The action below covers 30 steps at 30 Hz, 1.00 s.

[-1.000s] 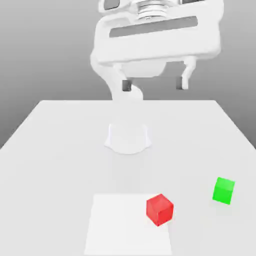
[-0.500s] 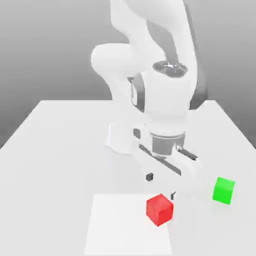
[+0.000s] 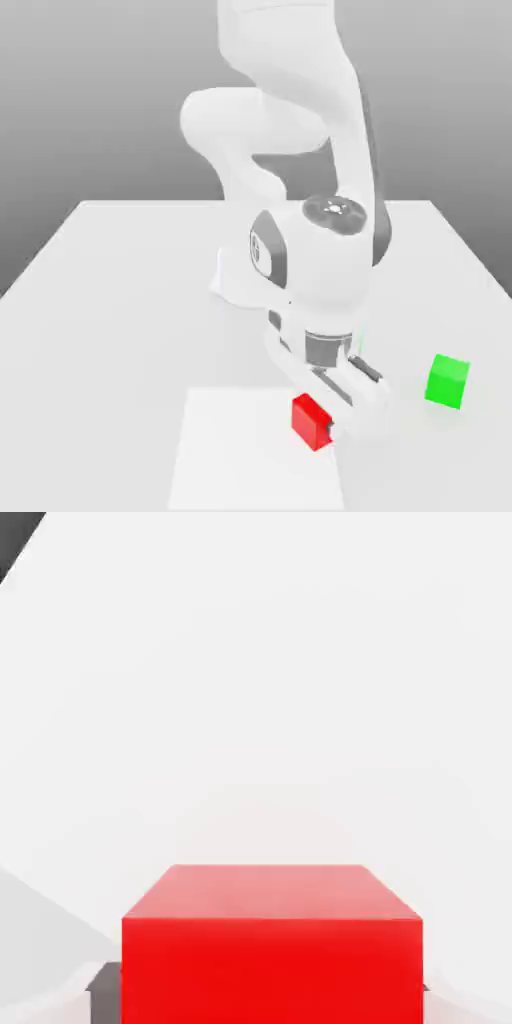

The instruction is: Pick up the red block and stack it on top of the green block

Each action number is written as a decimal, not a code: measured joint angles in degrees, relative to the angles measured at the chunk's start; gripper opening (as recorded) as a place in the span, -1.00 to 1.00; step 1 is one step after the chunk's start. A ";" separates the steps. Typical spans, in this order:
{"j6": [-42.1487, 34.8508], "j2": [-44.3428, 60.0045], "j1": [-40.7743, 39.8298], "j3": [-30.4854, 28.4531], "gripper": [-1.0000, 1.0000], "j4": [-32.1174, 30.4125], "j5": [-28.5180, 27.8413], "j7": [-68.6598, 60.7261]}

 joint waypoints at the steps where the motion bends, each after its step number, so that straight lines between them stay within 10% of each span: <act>1: -1.61 -2.04 -0.34 0.84 -1.00 -0.35 2.20 -1.61; 17: -11.55 -12.35 15.97 9.44 -1.00 0.37 12.62 -3.74; 30: -8.39 -7.02 21.53 11.11 -1.00 1.82 5.23 4.15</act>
